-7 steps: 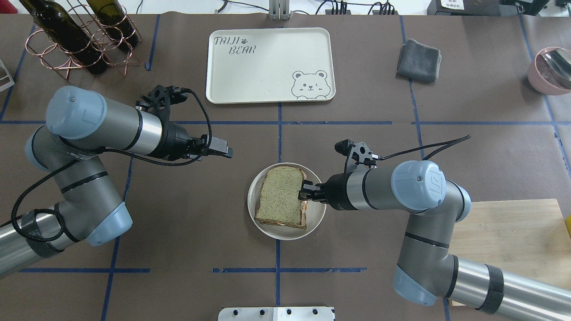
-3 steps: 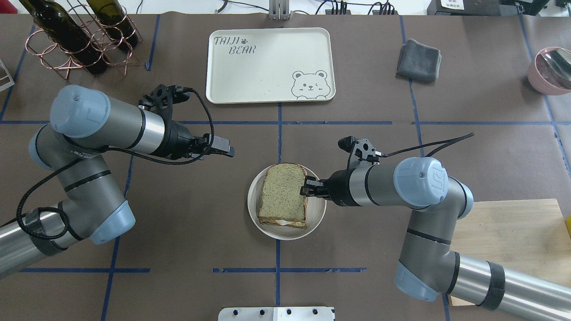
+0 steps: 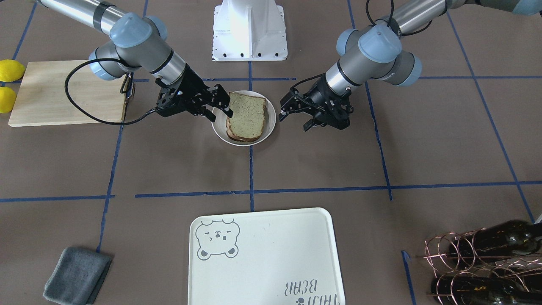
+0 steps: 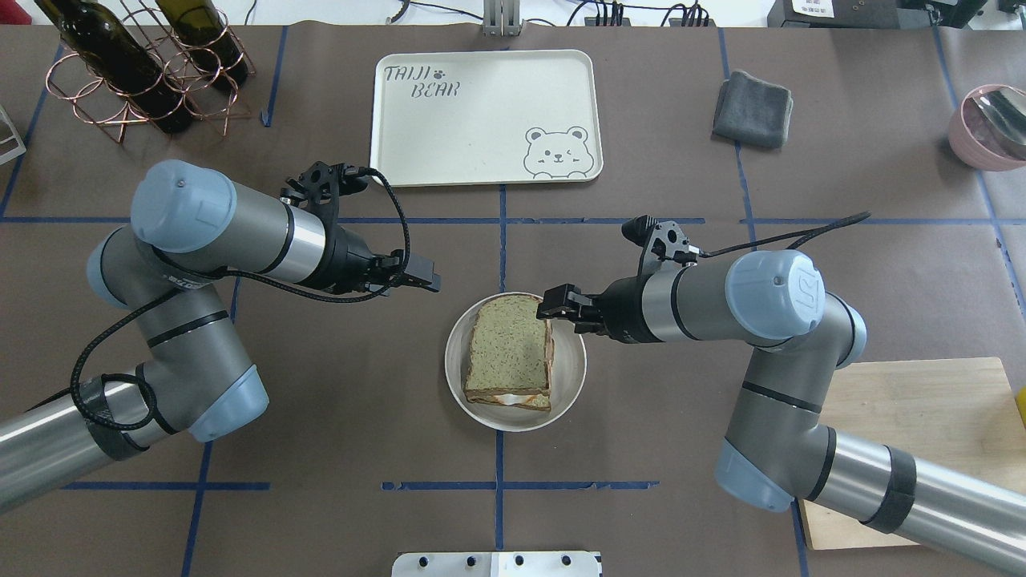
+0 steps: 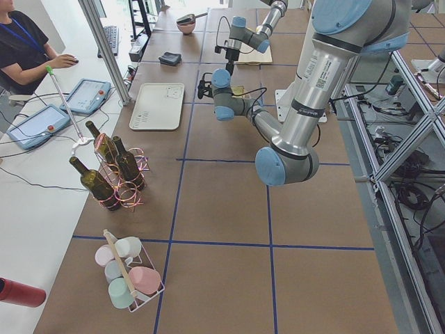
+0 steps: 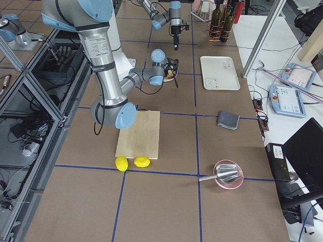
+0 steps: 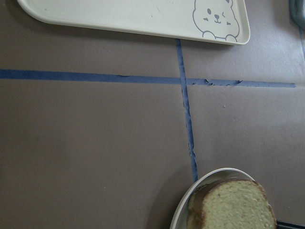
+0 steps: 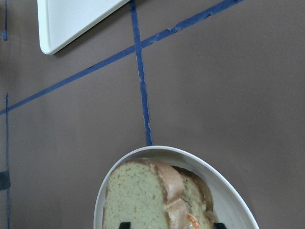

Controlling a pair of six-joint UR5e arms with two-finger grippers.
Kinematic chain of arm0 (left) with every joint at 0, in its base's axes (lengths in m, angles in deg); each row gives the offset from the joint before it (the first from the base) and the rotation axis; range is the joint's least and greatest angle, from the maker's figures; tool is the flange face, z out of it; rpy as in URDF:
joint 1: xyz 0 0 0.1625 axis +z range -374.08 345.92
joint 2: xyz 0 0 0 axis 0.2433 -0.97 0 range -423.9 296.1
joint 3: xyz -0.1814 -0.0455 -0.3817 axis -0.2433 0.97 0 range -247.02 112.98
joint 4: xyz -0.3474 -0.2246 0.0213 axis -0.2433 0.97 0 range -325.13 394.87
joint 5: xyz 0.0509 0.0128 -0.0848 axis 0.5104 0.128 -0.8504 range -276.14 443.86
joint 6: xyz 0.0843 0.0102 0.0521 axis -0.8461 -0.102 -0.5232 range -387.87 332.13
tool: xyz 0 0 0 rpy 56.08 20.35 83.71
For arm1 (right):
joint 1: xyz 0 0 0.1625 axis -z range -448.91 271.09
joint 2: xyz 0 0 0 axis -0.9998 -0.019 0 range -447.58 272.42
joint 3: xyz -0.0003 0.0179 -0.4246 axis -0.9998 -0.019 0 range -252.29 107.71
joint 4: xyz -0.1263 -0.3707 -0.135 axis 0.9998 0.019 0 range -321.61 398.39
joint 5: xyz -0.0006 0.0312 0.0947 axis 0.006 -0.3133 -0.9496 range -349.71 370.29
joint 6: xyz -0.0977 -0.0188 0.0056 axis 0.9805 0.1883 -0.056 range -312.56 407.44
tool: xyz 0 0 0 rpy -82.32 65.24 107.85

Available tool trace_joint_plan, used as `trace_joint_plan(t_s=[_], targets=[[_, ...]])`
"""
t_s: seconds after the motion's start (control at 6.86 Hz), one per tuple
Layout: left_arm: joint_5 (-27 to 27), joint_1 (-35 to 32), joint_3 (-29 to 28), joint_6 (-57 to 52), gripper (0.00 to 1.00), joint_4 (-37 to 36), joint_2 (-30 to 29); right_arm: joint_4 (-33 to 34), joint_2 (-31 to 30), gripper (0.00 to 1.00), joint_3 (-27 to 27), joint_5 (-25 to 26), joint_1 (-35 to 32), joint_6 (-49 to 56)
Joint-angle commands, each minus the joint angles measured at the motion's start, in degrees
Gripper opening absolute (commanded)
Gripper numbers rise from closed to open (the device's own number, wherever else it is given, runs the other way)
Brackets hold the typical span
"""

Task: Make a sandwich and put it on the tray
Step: 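Withdraw the right gripper from the plate while the left gripper reaches the plate rim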

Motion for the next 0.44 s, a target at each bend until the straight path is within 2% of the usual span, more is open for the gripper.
trace_joint_plan(t_s=[0.0,0.29], targets=[[0.4,1.7,-0.6,0.1,0.56,-0.1,-0.2,0.1,-0.1,1.0,1.1,-6.7,-4.8,-0.1],[2.8,3.8,-2.9,0.0,0.54,-0.1,-1.6,0.5,-0.5,1.0,2.4,-12.2,-8.7,-0.1]])
